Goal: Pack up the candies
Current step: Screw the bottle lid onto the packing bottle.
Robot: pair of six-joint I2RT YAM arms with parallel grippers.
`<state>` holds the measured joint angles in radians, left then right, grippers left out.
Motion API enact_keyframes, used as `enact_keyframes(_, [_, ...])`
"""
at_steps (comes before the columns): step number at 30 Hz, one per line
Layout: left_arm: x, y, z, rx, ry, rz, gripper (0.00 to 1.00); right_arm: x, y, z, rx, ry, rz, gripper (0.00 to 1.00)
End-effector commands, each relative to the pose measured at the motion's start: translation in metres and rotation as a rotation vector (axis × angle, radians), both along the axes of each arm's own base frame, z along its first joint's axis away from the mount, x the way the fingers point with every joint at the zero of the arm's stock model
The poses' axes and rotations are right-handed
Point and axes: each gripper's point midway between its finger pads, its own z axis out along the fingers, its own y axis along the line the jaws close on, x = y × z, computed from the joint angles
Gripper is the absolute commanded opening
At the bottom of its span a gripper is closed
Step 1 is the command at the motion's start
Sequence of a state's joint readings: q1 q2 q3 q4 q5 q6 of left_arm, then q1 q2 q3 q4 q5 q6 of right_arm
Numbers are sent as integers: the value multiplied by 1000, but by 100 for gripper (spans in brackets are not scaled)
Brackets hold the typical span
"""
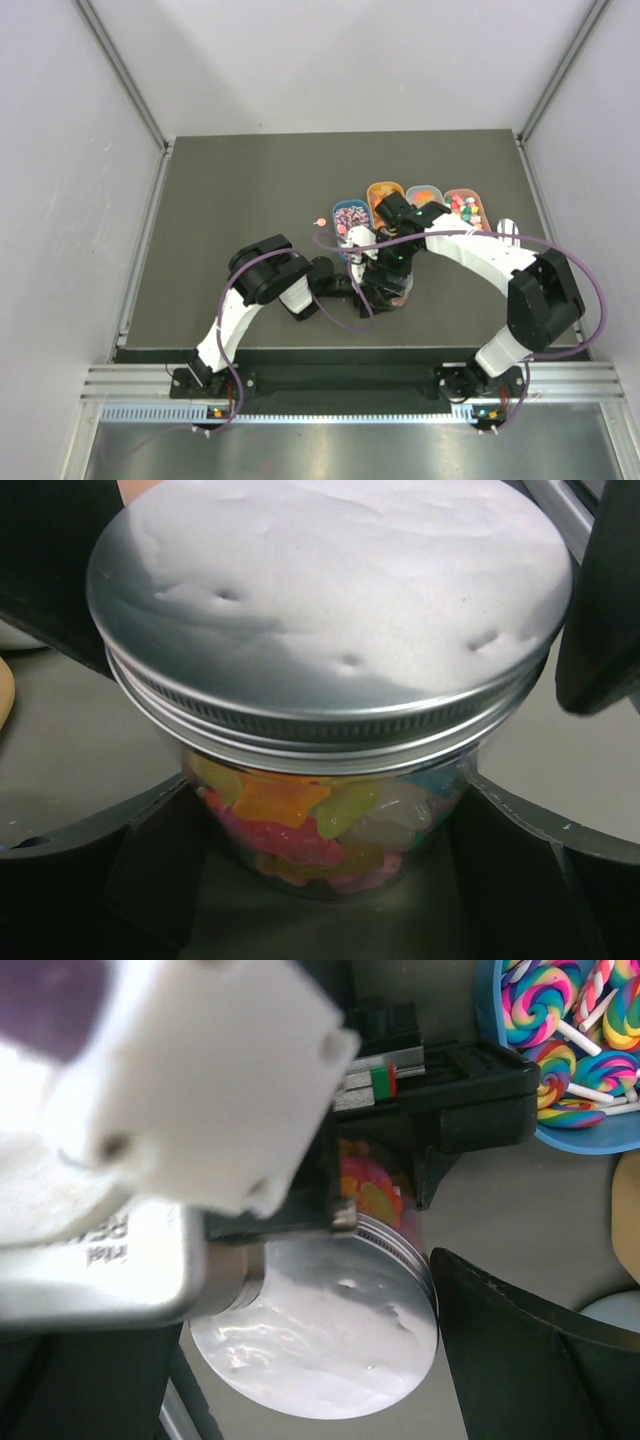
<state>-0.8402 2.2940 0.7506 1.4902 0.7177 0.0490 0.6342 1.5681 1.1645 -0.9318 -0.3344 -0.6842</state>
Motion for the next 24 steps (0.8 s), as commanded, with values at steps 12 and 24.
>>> enact_keyframes(12, [36, 25, -29, 22, 4, 197, 0, -39, -33, 46, 10, -171, 481, 100])
enact_keyframes(24, [34, 28, -27, 20, -4, 200, 0, -3, -56, 40, -35, -227, 838, 100])
